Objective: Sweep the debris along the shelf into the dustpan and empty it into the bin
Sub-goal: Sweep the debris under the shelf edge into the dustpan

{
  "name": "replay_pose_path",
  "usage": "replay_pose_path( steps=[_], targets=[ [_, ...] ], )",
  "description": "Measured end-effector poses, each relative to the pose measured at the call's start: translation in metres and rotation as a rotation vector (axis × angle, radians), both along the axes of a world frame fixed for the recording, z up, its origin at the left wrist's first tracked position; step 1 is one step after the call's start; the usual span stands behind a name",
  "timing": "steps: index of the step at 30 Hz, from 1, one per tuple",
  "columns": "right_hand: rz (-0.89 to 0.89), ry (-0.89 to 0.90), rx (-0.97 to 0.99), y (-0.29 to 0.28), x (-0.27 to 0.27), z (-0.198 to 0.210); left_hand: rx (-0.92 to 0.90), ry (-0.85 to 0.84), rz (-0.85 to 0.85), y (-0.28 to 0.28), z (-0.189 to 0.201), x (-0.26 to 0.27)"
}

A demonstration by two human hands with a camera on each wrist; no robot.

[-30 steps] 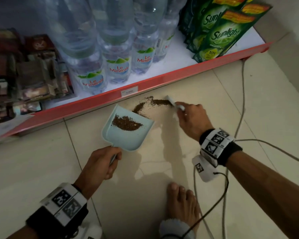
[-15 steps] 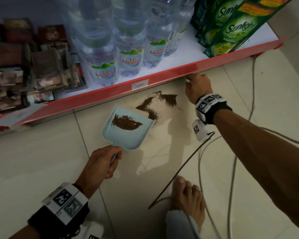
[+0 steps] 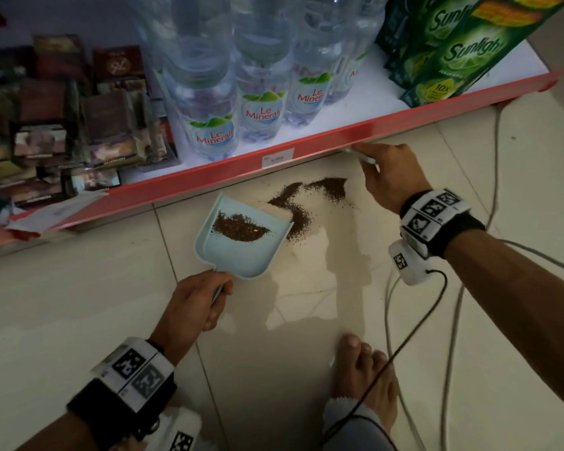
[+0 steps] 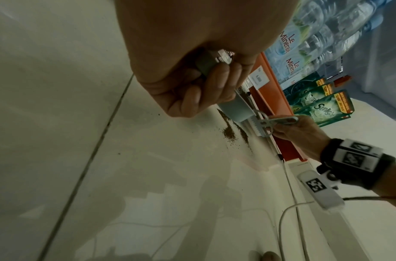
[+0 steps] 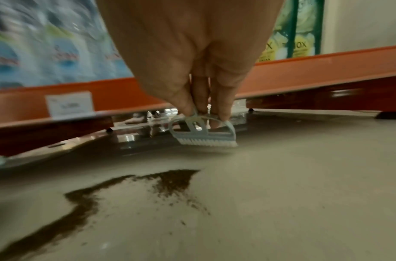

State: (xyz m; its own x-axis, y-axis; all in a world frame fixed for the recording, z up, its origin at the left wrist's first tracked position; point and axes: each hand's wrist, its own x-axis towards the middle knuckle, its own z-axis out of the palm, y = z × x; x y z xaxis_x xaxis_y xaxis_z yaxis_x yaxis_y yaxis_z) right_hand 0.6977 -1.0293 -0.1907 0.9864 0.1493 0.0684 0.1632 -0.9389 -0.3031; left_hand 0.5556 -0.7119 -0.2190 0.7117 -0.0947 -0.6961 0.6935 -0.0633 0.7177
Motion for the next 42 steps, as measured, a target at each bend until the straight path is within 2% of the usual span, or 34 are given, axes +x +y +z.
replay_pose_path(
  steps=[2,5,7,12,16,18,22,26,31,35,38,42],
  targets=[
    [-0.095,0.088,-0.078,0.002,0.011,-0.015,-0.001,0.003,-0.009,0.0,-0.001,-0.002],
    [-0.08,0.132,-0.041,0.022,0.016,-0.032,0.0,0.012,-0.01,0.002,-0.003,-0.006],
    [0.026,0.127,0.025,0.036,0.017,-0.036,0.003,0.019,-0.012,0.004,-0.003,-0.009],
    [0.442,0.176,0.162,0.061,0.006,-0.024,0.019,0.035,-0.001,0.005,-0.004,-0.013],
    [0.597,0.284,0.129,0.051,-0.003,-0.009,0.026,0.034,-0.002,0.006,-0.003,-0.012],
    [0.593,0.245,0.145,0.042,-0.002,0.0,0.016,0.024,0.0,0.005,-0.001,-0.011],
    [0.48,0.048,0.161,0.037,0.006,0.008,0.001,0.006,-0.004,0.003,0.001,-0.013],
    [0.358,0.147,0.092,0.061,-0.002,-0.005,0.006,0.014,-0.014,0.002,0.001,-0.015],
    [0.52,0.305,0.045,0.061,-0.023,-0.013,0.018,0.0,-0.011,0.008,0.001,-0.016],
    [0.653,0.285,0.039,0.036,-0.035,-0.008,0.015,0.0,0.014,0.008,-0.002,-0.016],
    [0.532,0.129,0.055,0.011,-0.032,-0.005,0.01,-0.003,0.0,0.005,-0.004,-0.016],
    [0.245,-0.096,-0.006,-0.01,-0.028,-0.004,0.012,-0.01,-0.031,-0.001,-0.008,-0.013]
  ],
)
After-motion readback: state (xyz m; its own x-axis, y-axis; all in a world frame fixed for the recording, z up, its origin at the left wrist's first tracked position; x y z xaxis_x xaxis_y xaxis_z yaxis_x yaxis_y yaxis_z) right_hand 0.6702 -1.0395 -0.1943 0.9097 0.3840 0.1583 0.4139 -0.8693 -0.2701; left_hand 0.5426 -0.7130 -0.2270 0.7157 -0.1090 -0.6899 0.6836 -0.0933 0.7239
